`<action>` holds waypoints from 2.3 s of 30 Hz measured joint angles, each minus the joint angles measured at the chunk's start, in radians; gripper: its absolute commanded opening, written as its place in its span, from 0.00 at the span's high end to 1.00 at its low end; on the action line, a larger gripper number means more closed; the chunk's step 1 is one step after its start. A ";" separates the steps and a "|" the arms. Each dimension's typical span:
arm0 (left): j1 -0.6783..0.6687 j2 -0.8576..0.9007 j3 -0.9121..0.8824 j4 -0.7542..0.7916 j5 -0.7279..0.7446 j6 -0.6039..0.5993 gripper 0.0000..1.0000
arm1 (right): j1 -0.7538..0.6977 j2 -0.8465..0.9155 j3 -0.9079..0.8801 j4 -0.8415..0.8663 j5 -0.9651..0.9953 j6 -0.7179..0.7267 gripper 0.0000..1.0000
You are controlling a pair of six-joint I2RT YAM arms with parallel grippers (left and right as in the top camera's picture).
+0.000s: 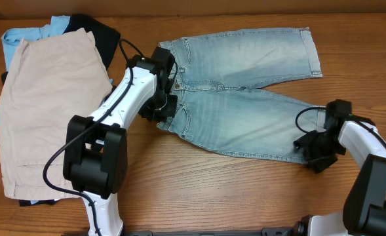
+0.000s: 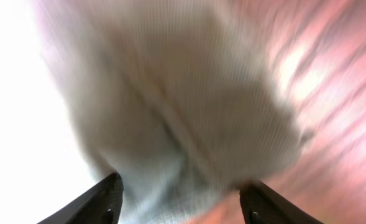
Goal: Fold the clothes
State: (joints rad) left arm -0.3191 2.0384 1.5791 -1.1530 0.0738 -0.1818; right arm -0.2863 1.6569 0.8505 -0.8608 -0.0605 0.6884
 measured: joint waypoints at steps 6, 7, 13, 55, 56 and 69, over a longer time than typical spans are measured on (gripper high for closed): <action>0.000 0.000 0.000 0.001 0.000 0.000 0.96 | -0.042 -0.002 0.000 0.062 0.080 0.013 0.95; 0.000 0.000 0.000 0.001 0.000 0.000 0.96 | -0.043 -0.002 0.001 0.077 0.082 0.016 0.96; 0.000 0.000 0.008 -0.042 -0.017 -0.002 0.96 | -0.042 0.011 0.034 0.023 0.093 0.017 0.96; 0.027 -0.383 -0.251 -0.101 -0.135 -0.475 0.96 | 0.140 -0.093 0.532 0.036 -0.096 -0.344 0.96; 0.047 -0.383 -0.252 -0.063 -0.156 -0.475 0.96 | 0.153 -0.077 0.532 0.064 -0.092 -0.339 0.96; 0.093 -0.378 -0.261 0.463 -0.351 -0.435 0.94 | 0.209 0.179 0.531 0.309 -0.054 -0.256 0.96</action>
State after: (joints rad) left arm -0.2264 1.6604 1.3186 -0.6899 -0.2768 -0.6167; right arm -0.0776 1.8359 1.3819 -0.5514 -0.1146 0.4324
